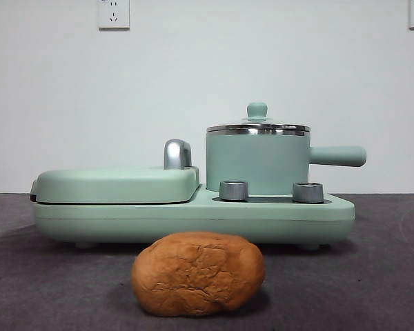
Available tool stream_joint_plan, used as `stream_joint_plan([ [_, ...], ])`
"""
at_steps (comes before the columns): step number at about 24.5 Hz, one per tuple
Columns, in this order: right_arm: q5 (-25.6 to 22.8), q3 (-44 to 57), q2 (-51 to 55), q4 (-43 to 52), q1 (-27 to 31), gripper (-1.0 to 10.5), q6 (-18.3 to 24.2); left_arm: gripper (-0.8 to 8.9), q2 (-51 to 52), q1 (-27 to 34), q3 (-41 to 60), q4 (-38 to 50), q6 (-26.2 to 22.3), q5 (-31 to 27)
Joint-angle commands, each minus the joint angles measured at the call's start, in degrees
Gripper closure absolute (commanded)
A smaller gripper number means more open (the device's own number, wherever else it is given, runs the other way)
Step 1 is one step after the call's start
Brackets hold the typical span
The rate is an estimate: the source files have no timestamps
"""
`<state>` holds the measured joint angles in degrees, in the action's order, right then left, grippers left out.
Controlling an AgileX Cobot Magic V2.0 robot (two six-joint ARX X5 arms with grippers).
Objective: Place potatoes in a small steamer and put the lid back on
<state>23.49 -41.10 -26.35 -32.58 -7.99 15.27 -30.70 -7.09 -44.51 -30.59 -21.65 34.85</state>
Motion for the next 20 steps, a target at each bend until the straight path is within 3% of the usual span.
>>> stream_joint_plan([
  [1, -1.4, -1.0, -0.3, 0.3, -0.2, 7.3, 0.8, 5.55, -0.4, -0.6, -1.1, 0.6, -0.2, 0.1],
  [5, -2.7, -1.0, -0.3, 0.2, -0.2, 7.3, 0.3, 5.57, -1.9, -1.7, -1.1, 1.1, 0.5, 0.0],
  [10, -2.7, -1.0, -0.3, 0.3, -0.2, 7.3, -0.5, 5.57, -6.5, -4.0, -1.1, 6.5, 4.8, -2.6],
  [20, -3.0, -1.0, -0.3, 0.3, -0.2, 7.3, -1.9, 5.66, -20.5, -10.4, -1.2, 21.1, 4.8, -6.8],
])
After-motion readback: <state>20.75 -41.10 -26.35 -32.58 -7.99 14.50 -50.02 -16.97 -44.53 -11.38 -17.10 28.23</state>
